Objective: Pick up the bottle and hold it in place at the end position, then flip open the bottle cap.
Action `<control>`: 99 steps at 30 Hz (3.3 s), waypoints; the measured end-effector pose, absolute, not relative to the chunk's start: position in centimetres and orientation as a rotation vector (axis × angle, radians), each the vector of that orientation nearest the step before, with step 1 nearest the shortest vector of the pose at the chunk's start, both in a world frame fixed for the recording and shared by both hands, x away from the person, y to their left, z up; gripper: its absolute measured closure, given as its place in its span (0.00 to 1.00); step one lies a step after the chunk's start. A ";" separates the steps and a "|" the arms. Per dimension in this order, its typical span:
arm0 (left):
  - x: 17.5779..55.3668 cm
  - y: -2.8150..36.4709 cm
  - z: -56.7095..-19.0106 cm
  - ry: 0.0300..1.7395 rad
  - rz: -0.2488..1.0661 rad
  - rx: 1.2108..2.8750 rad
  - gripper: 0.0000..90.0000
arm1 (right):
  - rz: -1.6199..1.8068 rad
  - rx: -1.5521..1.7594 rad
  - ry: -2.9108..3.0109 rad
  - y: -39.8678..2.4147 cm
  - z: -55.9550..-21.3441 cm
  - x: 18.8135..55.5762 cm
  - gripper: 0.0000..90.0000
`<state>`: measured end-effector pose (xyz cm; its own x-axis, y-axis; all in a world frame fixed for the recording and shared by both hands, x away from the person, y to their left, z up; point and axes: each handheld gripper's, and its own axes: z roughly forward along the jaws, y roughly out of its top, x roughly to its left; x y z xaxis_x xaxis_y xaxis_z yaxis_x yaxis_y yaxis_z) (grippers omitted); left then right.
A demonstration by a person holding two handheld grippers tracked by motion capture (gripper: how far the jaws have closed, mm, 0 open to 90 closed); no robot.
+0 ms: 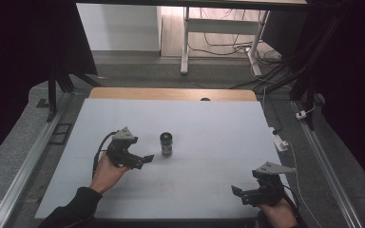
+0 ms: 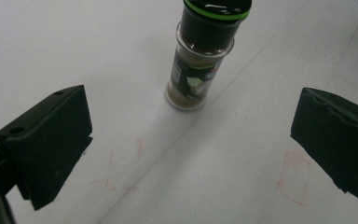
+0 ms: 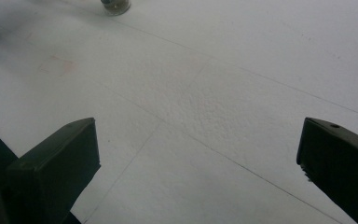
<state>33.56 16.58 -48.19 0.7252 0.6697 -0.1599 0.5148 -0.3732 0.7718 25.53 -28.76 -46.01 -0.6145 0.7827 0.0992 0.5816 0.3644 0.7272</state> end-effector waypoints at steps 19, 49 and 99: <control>37.6 11.8 -50.6 0.797 0.224 2.136 0.00 | 1.100 1.211 2.370 -28.7 -46.1 25.6 0.00; 37.5 10.8 -52.0 0.708 0.292 2.197 0.59 | 1.087 1.196 2.375 -28.6 -46.1 25.5 0.00; 37.2 10.5 -51.9 0.754 0.307 2.191 0.59 | 1.196 1.053 2.413 -25.2 -44.6 26.2 0.00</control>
